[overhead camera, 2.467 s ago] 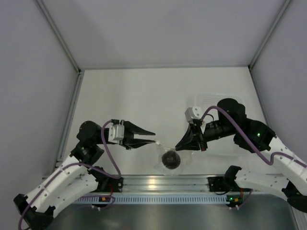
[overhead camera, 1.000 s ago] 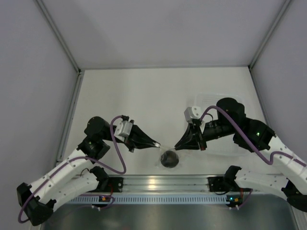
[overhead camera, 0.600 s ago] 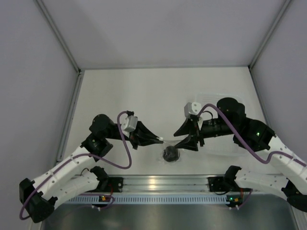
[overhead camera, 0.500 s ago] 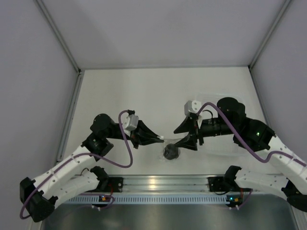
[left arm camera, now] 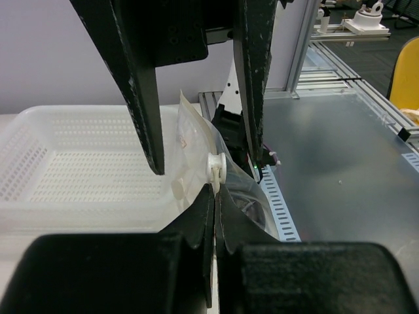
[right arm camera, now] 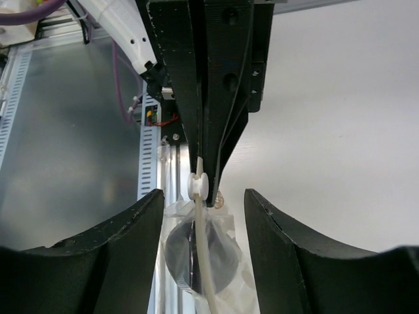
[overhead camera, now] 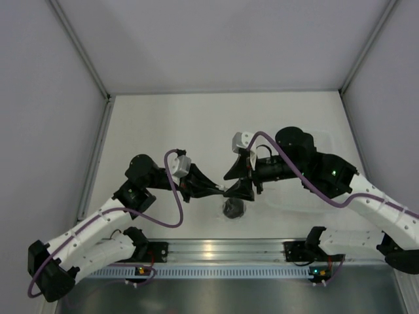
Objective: Open the zip-top bag and remove the fake food
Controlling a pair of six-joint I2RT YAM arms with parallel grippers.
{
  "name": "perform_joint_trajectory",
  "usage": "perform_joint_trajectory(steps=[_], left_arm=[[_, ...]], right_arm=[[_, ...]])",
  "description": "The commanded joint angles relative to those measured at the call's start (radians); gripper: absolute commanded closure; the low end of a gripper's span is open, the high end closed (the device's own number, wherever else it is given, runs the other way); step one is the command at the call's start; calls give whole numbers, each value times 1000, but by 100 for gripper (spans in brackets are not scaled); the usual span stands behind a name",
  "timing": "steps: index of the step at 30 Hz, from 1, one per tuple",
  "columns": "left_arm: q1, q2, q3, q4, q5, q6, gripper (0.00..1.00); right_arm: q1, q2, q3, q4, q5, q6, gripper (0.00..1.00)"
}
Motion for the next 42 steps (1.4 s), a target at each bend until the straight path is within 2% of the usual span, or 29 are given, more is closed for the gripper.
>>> perform_joint_trajectory(steps=[1, 6, 11, 29, 42], left_arm=[[-4, -3, 10, 65, 2, 0, 100], [-3, -4, 5, 65, -2, 1, 100], [-4, -4, 4, 65, -5, 3, 100], [0, -57, -25, 33, -53, 44, 100], [22, -77, -31, -19, -62, 78, 100]], right_arm=[[49, 15, 50, 75, 10, -7, 47], [85, 40, 58, 83, 12, -15, 54], [99, 54, 62, 88, 35, -24, 69], [99, 15, 27, 56, 91, -58, 100], [98, 2, 29, -3, 119, -81, 100]])
